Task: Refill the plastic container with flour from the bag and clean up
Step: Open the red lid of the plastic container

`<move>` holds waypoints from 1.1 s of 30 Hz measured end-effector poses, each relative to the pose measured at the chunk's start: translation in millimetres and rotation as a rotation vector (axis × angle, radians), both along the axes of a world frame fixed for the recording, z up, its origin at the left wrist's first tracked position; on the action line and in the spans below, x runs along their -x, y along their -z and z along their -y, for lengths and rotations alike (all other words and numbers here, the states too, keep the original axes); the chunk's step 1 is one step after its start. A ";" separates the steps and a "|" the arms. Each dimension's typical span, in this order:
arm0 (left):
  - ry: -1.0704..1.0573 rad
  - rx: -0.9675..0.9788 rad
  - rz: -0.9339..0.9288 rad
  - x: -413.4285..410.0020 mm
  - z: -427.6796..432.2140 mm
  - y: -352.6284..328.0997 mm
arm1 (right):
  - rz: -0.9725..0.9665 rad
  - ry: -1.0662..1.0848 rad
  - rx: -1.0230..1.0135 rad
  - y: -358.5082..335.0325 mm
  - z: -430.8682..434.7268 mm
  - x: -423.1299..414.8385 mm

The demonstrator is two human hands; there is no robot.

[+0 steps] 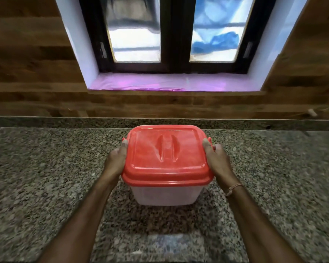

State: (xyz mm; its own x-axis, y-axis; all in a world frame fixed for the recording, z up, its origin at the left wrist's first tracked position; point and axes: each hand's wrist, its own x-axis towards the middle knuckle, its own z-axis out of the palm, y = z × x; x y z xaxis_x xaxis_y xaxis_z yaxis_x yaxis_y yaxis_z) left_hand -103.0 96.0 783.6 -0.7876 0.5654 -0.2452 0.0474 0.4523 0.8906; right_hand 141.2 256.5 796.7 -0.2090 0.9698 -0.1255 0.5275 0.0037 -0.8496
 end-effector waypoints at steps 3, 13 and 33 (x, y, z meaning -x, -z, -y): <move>0.035 0.010 -0.017 10.9 -6.2 1.4 | -0.023 0.066 -0.034 8.8 -11.9 6.4; -0.100 -0.276 0.726 44.4 24.6 40.6 | -0.467 0.219 0.494 48.7 -24.8 7.0; 0.101 -0.395 0.227 20.3 20.2 8.6 | -0.405 0.012 0.069 -3.9 51.2 22.0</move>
State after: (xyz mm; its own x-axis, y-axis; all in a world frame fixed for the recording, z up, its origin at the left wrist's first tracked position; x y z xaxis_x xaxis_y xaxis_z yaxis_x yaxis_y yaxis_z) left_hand -123.3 75.8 775.0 -0.6753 0.7210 -0.1555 -0.1420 0.0798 0.9866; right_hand 119.2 205.3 800.5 -0.2436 0.9647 -0.0999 0.1499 -0.0643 -0.9866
